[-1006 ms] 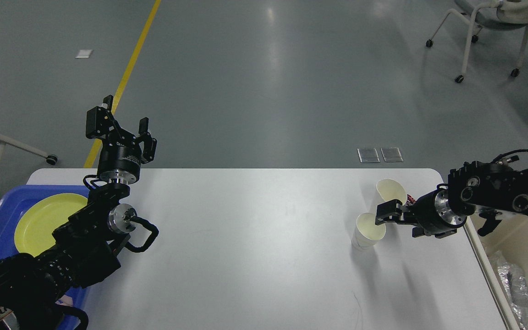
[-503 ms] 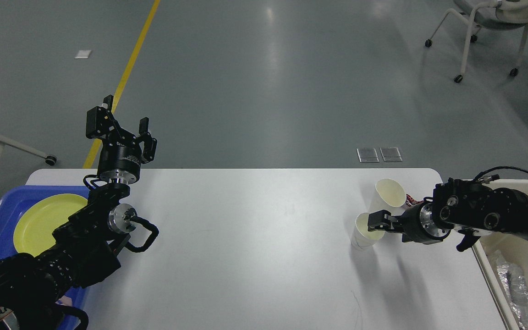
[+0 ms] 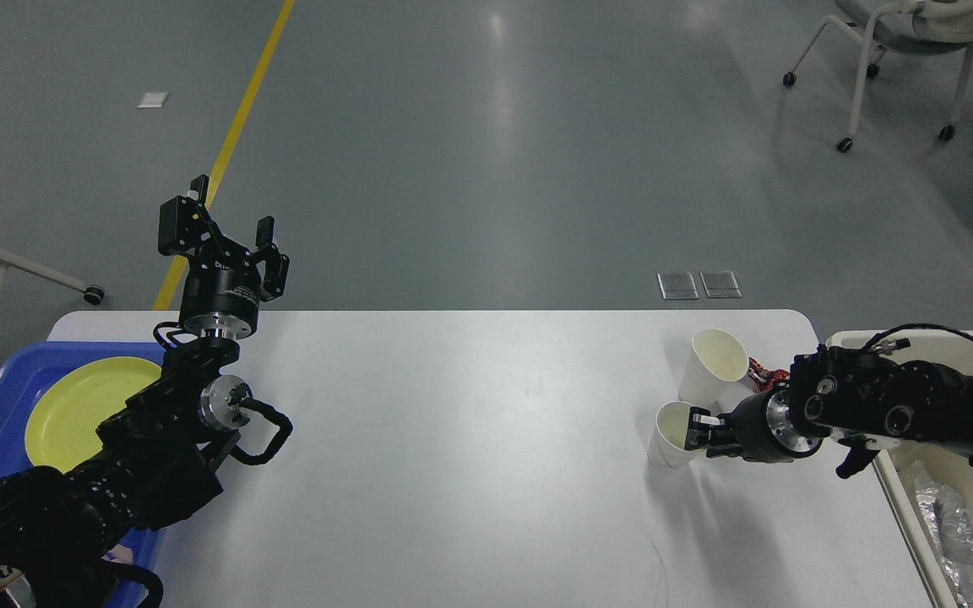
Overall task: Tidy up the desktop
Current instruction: 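Lower the right gripper to the nearer paper cup and grasp it, then carry the paper cup with the right gripper and drop it into the bin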
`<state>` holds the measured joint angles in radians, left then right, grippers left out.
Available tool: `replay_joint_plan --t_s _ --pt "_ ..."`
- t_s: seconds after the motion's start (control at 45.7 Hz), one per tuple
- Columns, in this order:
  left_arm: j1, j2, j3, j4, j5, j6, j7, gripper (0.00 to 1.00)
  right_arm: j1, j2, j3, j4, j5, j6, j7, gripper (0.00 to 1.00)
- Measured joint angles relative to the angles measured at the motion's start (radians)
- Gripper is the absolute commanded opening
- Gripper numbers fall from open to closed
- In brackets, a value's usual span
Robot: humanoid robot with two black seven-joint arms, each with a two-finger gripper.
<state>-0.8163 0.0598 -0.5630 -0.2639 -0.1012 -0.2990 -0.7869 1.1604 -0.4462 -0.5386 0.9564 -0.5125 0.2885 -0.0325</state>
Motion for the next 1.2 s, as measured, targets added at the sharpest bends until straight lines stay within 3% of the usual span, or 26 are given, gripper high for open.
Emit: replay_joint_plan --t_s 0.175,0.328,0.7,0.919,1.203 --pt "0.000 0.000 0.000 0.000 0.000 0.000 0.000 1.00 0.057 -0.034 0.004 0.025 0.003 0.037 0.024 0.00" --pt "0.000 0.000 0.000 0.000 0.000 0.000 0.000 1.00 0.196 -0.136 0.010 0.125 0.006 0.143 0.052 0.00" --pt "0.000 0.000 0.000 0.000 0.000 0.000 0.000 1.00 0.808 -0.510 0.040 0.427 0.104 0.638 0.058 0.00" --pt "0.000 0.000 0.000 0.000 0.000 0.000 0.000 1.00 1.071 -0.649 0.194 0.453 0.204 0.671 0.050 0.00" --pt "0.000 0.000 0.000 0.000 0.000 0.000 0.000 1.00 1.201 -0.727 0.310 0.451 0.242 0.672 0.042 0.00"
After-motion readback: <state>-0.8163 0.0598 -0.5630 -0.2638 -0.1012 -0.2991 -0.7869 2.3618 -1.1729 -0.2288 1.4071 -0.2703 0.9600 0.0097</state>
